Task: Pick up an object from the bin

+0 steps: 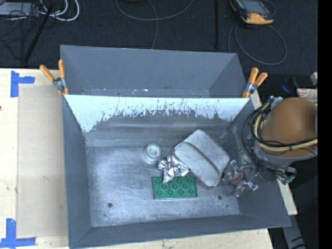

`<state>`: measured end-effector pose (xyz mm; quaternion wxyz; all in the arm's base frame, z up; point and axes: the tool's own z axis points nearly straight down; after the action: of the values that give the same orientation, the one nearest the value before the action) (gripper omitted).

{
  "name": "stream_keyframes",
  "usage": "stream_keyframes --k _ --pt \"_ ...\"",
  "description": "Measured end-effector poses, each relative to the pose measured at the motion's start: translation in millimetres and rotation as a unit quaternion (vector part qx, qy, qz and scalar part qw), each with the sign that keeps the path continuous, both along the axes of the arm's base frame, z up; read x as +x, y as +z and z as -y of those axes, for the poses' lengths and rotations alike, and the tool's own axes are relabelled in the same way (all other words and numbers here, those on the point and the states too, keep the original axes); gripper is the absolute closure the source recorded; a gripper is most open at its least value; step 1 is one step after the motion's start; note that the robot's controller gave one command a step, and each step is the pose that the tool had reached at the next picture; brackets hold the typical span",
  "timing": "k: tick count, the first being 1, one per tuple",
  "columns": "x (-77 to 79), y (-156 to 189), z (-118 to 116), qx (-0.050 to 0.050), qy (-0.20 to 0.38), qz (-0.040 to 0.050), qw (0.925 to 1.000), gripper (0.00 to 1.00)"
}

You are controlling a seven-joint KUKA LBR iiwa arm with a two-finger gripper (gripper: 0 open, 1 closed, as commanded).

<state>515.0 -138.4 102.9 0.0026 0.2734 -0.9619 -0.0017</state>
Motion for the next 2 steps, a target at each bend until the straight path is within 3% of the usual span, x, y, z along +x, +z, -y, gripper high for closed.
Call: stream_keyframes --k 1,2 --pt "0.1 1 1 -0.001 0.001 -0.001 1.0 0.0" --pt "38.2 -23 -6 0.012 0.162 0.005 0.9867 0.0"
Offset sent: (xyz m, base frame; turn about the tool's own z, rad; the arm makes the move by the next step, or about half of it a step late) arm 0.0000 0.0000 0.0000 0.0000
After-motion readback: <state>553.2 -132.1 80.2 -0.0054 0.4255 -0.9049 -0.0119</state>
